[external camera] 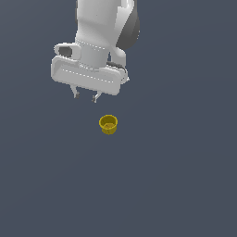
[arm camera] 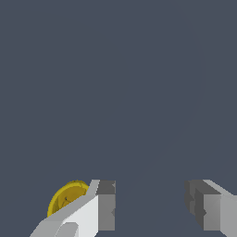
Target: Pick up the object and move it to a goal position.
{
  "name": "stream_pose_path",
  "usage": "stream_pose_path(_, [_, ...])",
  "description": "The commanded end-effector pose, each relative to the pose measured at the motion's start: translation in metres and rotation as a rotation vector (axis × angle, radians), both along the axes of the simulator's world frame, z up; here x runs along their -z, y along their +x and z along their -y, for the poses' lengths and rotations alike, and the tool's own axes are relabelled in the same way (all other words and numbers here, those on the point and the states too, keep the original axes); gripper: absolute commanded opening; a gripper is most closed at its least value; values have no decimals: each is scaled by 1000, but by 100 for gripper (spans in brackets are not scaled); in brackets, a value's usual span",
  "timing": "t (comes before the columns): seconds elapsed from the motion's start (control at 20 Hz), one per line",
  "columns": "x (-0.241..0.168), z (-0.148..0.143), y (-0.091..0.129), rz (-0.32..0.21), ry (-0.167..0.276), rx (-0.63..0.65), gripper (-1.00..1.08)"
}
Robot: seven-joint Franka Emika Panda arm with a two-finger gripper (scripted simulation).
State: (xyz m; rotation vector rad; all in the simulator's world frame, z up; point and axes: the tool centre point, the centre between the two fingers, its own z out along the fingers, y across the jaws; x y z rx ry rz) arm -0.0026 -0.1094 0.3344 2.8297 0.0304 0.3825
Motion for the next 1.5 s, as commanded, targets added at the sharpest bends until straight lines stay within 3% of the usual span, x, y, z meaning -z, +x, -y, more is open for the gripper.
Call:
stream_pose_path(0.0, [-29, 16, -5, 50, -33, 4, 28])
stream_pose_path(0.35, [-96, 59, -26, 178, -88, 19, 28])
stream_pose_path(0.7, [-137, 103, -52, 285, -102, 38, 28])
stream_pose_path(1.05, [-146, 146, -77, 366, -78, 53, 28])
stream_pose_path(1.45, [-116, 185, -94, 422, -10, 58, 28])
